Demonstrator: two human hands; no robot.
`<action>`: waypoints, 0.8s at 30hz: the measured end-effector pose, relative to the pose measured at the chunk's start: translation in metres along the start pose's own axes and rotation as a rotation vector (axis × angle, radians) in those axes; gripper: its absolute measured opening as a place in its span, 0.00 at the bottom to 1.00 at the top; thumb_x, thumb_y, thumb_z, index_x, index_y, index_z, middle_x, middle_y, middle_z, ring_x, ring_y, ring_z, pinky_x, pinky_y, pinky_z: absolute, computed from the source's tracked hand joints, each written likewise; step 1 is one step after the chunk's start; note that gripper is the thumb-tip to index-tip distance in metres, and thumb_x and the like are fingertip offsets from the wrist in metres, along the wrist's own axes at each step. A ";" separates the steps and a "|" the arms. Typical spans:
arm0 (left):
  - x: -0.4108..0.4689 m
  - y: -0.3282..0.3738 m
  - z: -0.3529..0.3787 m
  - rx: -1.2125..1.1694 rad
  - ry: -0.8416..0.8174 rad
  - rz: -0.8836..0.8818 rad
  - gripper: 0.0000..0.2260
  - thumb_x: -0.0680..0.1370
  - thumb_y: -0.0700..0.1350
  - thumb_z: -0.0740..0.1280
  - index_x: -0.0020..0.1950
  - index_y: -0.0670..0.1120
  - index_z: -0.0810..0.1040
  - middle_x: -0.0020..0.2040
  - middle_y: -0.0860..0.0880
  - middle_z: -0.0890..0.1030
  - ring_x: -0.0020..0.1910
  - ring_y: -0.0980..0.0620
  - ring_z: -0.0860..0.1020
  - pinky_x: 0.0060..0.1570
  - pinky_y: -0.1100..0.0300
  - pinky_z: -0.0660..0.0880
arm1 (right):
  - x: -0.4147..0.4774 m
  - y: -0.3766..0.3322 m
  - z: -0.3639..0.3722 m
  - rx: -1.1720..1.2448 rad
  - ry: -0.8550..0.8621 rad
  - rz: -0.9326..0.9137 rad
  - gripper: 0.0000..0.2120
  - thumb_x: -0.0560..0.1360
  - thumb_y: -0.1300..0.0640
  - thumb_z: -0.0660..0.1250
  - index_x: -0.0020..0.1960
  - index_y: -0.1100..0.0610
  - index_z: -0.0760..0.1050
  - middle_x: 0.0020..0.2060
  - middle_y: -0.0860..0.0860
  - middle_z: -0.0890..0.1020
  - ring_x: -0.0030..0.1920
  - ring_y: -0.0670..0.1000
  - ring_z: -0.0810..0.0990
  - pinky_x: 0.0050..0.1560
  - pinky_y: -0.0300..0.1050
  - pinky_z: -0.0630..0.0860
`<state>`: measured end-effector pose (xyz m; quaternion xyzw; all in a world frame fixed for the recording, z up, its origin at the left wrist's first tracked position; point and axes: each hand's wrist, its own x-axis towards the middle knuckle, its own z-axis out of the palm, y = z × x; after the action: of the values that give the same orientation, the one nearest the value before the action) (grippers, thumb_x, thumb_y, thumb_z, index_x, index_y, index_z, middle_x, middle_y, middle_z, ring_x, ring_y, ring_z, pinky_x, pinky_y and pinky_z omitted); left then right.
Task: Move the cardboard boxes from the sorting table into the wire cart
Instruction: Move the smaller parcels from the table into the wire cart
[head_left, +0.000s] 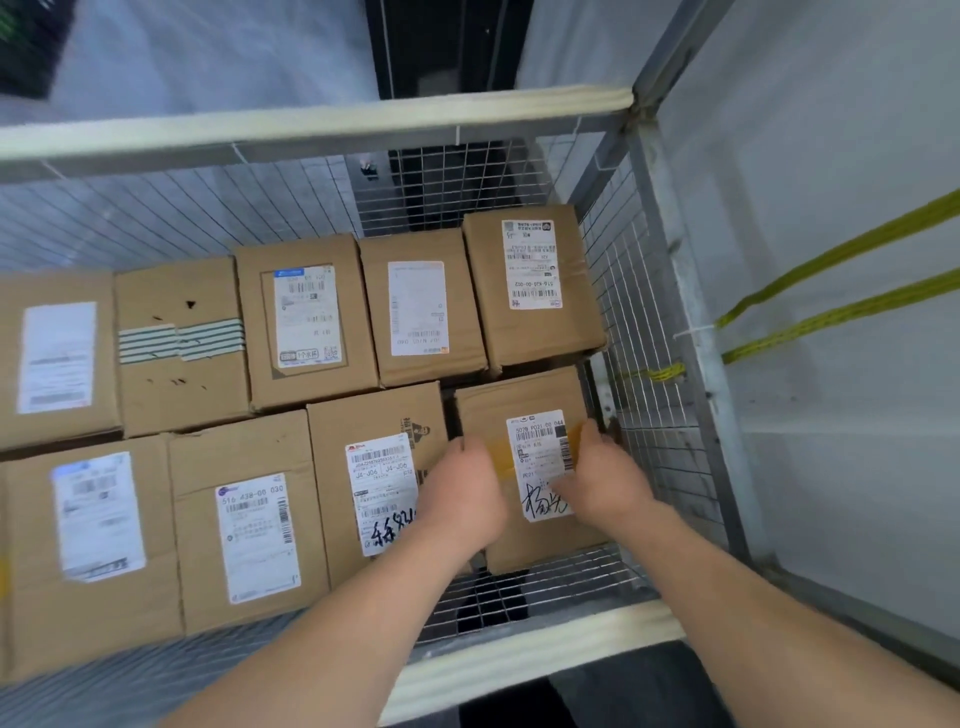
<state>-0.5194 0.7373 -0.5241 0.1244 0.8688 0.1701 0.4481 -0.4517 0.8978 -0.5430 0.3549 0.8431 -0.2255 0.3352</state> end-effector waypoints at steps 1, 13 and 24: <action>-0.009 0.002 -0.011 0.050 0.039 0.047 0.24 0.79 0.47 0.69 0.72 0.43 0.67 0.64 0.45 0.75 0.58 0.46 0.76 0.48 0.56 0.74 | -0.011 -0.005 -0.004 -0.008 0.015 -0.022 0.28 0.75 0.52 0.72 0.70 0.54 0.64 0.63 0.52 0.76 0.59 0.55 0.79 0.54 0.54 0.82; -0.134 0.028 -0.145 0.468 0.292 0.498 0.32 0.78 0.55 0.68 0.77 0.45 0.61 0.76 0.47 0.64 0.75 0.45 0.61 0.73 0.45 0.63 | -0.170 -0.078 -0.095 0.005 0.323 -0.184 0.12 0.76 0.47 0.68 0.48 0.52 0.67 0.49 0.46 0.72 0.56 0.55 0.77 0.45 0.48 0.74; -0.243 0.077 -0.204 0.537 0.374 0.803 0.38 0.76 0.63 0.66 0.80 0.48 0.57 0.79 0.49 0.60 0.78 0.47 0.57 0.73 0.47 0.60 | -0.317 -0.071 -0.147 0.097 0.554 -0.071 0.17 0.75 0.40 0.64 0.58 0.48 0.70 0.52 0.45 0.77 0.55 0.53 0.77 0.46 0.49 0.73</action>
<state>-0.5440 0.6804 -0.2030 0.5260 0.8309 0.1193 0.1368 -0.3984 0.8007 -0.2038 0.3890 0.9027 -0.1714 0.0668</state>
